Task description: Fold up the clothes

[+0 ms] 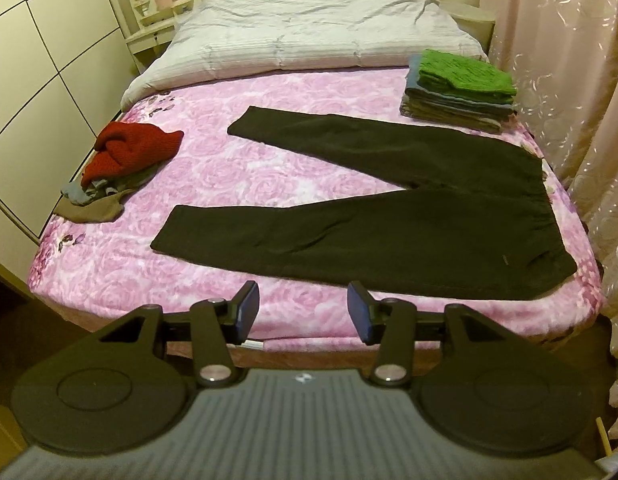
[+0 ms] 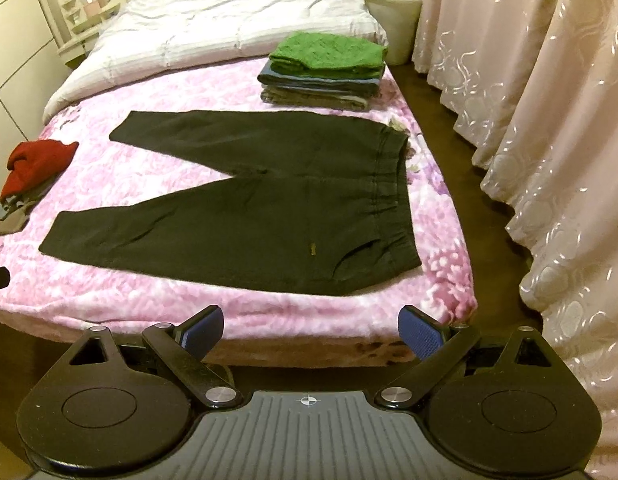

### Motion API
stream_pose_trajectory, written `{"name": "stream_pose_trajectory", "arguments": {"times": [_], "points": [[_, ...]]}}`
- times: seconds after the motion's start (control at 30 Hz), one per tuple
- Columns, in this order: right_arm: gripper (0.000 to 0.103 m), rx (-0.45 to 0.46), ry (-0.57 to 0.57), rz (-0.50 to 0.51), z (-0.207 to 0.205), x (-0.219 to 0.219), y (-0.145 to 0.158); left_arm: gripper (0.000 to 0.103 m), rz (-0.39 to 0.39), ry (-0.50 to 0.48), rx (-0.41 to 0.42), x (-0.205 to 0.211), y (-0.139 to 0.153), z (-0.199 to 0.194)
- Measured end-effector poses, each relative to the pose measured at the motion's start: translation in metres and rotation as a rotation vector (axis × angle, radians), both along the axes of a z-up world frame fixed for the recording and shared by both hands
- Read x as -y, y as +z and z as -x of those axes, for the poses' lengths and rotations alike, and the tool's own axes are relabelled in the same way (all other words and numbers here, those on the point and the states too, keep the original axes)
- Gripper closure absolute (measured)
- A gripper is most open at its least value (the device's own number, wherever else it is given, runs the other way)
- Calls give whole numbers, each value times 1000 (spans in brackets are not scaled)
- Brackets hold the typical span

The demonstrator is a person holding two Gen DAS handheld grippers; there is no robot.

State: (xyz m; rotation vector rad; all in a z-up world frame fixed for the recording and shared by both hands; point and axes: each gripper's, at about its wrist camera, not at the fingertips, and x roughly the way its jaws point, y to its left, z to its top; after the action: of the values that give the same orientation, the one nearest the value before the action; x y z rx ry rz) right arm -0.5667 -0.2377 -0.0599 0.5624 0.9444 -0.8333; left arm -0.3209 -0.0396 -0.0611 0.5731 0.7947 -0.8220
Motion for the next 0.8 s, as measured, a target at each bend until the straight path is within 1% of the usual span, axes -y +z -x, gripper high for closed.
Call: {"name": "stream_pose_trajectory", "arguments": {"times": [0.37,0.53,0.8], "points": [[7,-26,7,-45,2,-5,-6,58,-31,0,-19,-5,-4,10],[7,-36,20,-51,1,-9,-6,58,-41,4,-25,-8,-5,12],[7,-32,26,-72,-1,-12,-11,58,-48,13,-24,-11,-6,13]]}}
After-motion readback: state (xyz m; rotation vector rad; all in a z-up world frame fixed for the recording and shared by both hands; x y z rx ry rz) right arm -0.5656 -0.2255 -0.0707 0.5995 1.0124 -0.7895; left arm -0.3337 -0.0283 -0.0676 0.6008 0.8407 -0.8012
